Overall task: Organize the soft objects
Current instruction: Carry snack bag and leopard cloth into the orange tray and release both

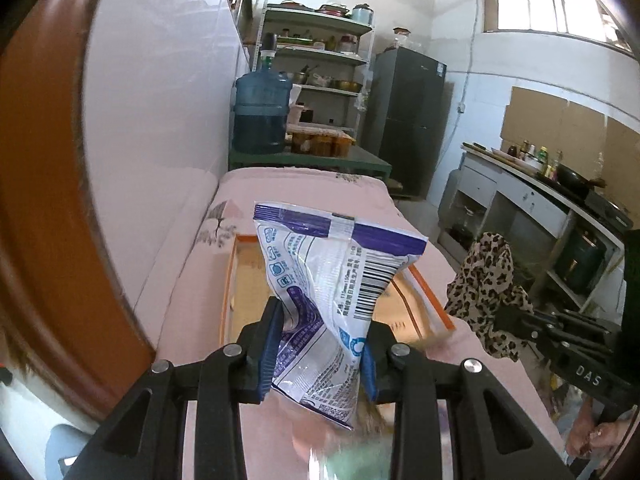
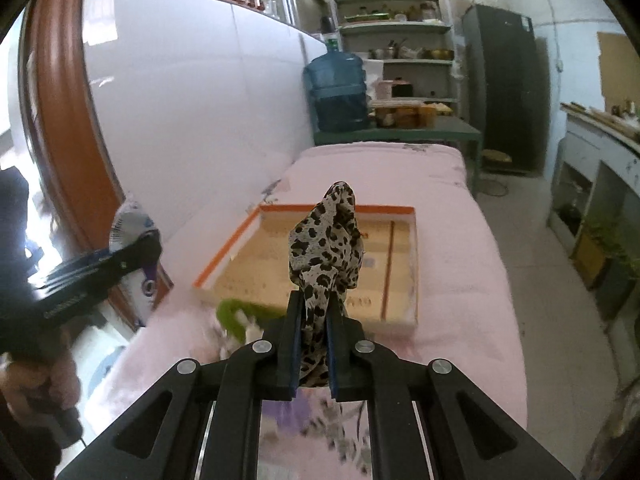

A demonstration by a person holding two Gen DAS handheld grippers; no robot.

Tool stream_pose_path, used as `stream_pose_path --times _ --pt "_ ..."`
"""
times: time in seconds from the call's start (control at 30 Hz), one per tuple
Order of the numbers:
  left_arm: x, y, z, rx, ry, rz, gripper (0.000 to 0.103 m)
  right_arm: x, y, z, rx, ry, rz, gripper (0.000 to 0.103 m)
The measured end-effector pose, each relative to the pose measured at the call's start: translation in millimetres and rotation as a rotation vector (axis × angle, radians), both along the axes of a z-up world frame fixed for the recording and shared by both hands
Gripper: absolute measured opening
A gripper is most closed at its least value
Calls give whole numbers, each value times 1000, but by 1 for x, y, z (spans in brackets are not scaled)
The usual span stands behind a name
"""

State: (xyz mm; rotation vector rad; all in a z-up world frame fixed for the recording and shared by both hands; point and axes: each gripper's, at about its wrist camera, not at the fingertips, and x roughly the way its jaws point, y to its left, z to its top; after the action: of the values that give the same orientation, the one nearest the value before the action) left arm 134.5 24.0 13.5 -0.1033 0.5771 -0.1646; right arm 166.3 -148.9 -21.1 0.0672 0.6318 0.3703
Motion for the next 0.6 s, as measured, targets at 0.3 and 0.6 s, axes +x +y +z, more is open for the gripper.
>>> stream_pose_path --times 0.3,0.6 --pt "78 -5 -15 14 40 59 34 72 9 6 -34 -2 13 10" --pt "120 -12 -48 29 107 73 35 131 25 -37 -75 93 2 10"
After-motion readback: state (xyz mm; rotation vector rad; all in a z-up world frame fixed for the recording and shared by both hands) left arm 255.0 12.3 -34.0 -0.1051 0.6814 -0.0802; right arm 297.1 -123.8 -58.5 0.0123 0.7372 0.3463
